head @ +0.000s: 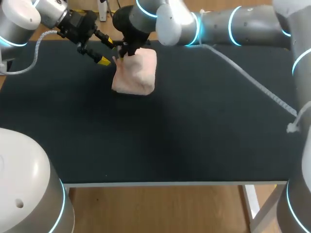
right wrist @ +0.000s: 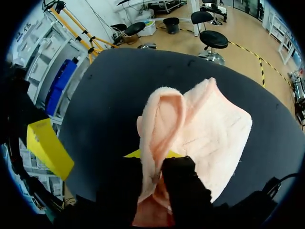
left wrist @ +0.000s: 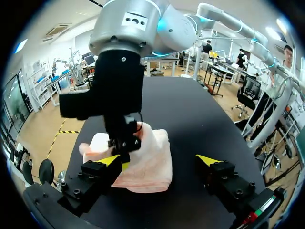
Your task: Fold the towel
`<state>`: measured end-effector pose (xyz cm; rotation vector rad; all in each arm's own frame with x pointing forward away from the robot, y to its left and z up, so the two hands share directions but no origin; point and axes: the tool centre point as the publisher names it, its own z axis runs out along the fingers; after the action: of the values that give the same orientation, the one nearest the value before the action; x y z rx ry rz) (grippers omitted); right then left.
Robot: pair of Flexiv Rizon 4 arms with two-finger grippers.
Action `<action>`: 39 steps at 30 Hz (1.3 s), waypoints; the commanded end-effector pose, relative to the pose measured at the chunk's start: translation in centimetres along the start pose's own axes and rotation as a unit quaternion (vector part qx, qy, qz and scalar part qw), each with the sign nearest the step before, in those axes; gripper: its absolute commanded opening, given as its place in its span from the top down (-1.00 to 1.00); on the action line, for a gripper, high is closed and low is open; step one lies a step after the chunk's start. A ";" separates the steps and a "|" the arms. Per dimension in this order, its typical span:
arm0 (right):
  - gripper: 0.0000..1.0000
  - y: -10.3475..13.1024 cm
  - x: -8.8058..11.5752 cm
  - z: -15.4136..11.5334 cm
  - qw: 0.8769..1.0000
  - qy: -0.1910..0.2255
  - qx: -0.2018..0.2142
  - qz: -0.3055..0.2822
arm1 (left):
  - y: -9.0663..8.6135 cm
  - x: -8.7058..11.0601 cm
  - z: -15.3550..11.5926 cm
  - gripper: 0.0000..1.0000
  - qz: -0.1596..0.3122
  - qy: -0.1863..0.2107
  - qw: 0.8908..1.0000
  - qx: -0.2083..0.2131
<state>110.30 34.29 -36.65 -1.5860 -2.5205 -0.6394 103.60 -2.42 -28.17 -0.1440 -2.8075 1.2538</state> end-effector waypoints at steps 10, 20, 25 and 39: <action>-1.00 -1.5 -1.0 -5.3 0.999 -0.023 -0.023 0.006 | 0.0 0.1 0.0 -1.00 0.001 -0.001 1.000 0.000; -1.00 -2.4 -2.6 -9.9 0.998 0.003 -0.055 -0.012 | 0.0 0.1 0.0 -1.00 0.001 -0.001 1.000 0.000; -1.00 -2.8 -3.7 -10.4 0.998 0.000 -0.070 0.006 | 0.0 0.1 0.0 -1.00 0.001 -0.001 1.000 0.000; -1.00 -4.4 -4.5 -11.0 0.981 0.075 -0.149 -0.097 | 0.0 0.1 0.0 -1.00 0.001 -0.001 1.000 0.000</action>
<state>107.86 25.94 -28.69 -1.4763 -2.5986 -0.9470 103.60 -2.40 -28.17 -0.1437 -2.8076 1.2537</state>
